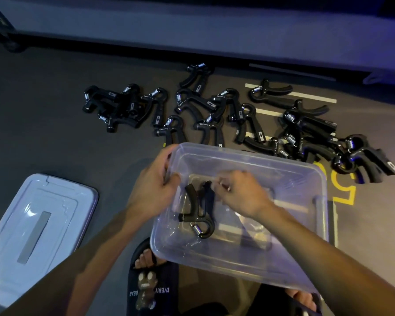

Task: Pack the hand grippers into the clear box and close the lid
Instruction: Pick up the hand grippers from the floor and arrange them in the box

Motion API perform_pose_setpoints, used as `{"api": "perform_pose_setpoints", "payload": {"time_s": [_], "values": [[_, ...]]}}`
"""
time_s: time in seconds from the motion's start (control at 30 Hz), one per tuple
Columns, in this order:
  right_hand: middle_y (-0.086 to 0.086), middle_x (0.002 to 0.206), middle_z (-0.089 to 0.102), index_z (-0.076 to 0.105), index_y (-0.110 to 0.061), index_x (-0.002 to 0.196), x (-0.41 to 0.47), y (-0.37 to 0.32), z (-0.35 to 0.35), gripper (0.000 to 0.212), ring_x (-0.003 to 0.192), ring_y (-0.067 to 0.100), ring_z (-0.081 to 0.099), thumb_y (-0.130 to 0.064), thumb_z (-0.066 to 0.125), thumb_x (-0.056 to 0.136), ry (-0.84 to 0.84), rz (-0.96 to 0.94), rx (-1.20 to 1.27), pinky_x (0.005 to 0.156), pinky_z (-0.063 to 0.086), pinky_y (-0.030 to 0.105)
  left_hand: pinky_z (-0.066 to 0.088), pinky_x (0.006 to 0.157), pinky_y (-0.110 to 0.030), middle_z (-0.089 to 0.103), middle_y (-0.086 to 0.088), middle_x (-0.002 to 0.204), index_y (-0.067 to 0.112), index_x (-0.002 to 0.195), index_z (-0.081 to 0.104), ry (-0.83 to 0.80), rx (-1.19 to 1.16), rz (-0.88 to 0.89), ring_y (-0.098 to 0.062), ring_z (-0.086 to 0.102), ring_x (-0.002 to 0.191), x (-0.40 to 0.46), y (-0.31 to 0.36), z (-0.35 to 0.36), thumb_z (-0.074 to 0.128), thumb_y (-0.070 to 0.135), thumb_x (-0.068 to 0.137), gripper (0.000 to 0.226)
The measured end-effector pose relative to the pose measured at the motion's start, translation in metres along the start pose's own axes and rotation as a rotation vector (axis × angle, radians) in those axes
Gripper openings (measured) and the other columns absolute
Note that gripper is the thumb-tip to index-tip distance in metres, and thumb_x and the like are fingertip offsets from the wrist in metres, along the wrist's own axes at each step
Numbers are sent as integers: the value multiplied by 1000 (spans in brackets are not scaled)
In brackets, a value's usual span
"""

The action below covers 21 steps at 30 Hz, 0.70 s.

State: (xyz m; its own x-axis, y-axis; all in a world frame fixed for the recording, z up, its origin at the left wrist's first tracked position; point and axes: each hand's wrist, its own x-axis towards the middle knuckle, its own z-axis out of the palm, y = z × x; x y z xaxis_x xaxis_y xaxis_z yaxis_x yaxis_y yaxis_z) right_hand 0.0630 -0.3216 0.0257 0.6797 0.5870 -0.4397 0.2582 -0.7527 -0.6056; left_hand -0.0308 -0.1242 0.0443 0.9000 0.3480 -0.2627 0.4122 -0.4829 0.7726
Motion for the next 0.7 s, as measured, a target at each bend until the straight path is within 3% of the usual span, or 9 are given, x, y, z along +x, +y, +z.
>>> {"api": "perform_pose_setpoints", "payload": {"time_s": [0.07, 0.17, 0.27, 0.37, 0.5, 0.6, 0.67, 0.7], "values": [[2, 73, 75, 67, -17, 85, -8, -24, -37, 16, 62, 19, 72, -23, 59, 97, 18, -100, 246, 60, 55, 26, 54, 80, -33, 68, 19, 103, 47, 138, 45, -9, 57, 9, -6, 66, 89, 6, 0, -4, 61, 13, 90, 61], [6, 70, 75, 69, -9, 89, 5, -30, -88, 13, 51, 14, 67, -19, 62, 96, 225, -158, 400, 54, 51, 19, 52, 95, -35, 61, 15, 123, 44, 141, 46, -17, 100, 79, -8, 61, 108, 23, 3, -11, 65, 31, 87, 59], [6, 71, 73, 69, -11, 90, 42, 3, -114, 12, 52, 13, 63, -17, 61, 96, 342, 7, 400, 49, 49, 20, 48, 100, -35, 58, 13, 121, 41, 138, 52, -57, 179, 171, -8, 58, 114, 37, 12, -4, 55, 49, 93, 45], [1, 69, 73, 70, -19, 78, 76, 48, -106, 16, 54, 14, 65, -12, 62, 90, 296, 184, 276, 49, 47, 22, 49, 97, -42, 58, 11, 113, 39, 134, 54, -41, 245, 199, -15, 58, 112, 40, 14, 10, 41, 51, 98, 40], [3, 75, 75, 69, -25, 68, 113, 68, -96, 16, 74, 24, 73, -16, 65, 80, 264, 297, 207, 71, 60, 37, 50, 92, -42, 57, 11, 111, 37, 132, 56, 14, 257, 210, -15, 58, 110, 41, 8, 14, 33, 44, 104, 37], [6, 85, 75, 67, -28, 69, 141, 61, -98, 11, 87, 27, 72, -25, 66, 79, 262, 278, 132, 85, 59, 38, 50, 90, -42, 59, 10, 112, 34, 131, 59, 19, 242, 229, -16, 59, 108, 44, 6, 14, 33, 39, 106, 36], [6, 98, 74, 68, -29, 79, 160, 55, -99, 8, 95, 27, 70, -36, 67, 79, 280, 296, 92, 89, 57, 38, 50, 89, -42, 60, 11, 114, 35, 131, 59, 18, 236, 216, -16, 59, 109, 44, 5, 15, 33, 40, 106, 36], [7, 106, 72, 69, -29, 90, 169, 52, -100, 16, 101, 28, 68, -41, 68, 79, 286, 318, 63, 91, 56, 38, 51, 89, -42, 60, 11, 114, 36, 132, 58, 20, 237, 205, -15, 59, 109, 44, 5, 15, 33, 41, 106, 37]]}}
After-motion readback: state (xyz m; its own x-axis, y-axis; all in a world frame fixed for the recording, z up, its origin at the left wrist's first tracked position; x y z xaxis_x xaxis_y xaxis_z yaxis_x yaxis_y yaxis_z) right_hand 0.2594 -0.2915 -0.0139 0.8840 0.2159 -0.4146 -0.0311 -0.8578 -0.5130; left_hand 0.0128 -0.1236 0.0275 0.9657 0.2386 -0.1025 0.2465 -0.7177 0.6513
